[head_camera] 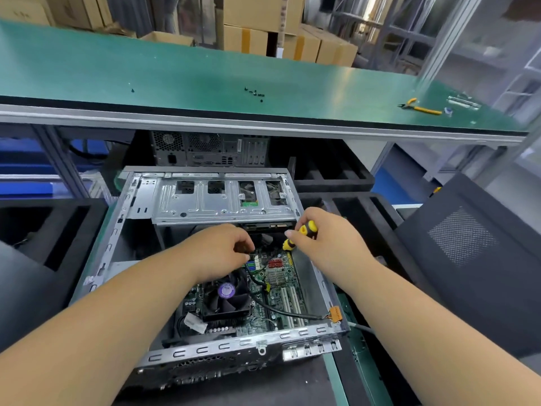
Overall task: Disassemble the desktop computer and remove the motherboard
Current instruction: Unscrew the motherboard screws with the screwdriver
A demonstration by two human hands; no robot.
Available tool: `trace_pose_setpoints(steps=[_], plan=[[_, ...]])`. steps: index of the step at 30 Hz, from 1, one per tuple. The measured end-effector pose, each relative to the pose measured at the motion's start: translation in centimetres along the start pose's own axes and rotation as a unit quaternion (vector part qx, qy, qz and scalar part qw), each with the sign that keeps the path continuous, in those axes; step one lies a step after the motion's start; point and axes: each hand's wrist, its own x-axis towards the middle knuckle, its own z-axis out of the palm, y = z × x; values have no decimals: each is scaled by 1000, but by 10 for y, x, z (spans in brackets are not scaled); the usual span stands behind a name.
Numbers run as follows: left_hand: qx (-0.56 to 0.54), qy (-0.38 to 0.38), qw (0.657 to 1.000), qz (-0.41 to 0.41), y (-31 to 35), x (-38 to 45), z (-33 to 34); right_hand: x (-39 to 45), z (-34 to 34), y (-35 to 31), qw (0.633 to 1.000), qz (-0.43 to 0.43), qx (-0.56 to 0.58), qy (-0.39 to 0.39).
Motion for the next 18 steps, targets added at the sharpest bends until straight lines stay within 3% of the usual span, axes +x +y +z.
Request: trace_pose_setpoints(steps=[9, 18], plan=[[110, -120, 986, 33, 0, 27, 4, 14, 28, -2, 989, -60, -130, -44], [131, -137, 981, 31, -10, 42, 4, 29, 52, -5, 981, -77, -168, -59]])
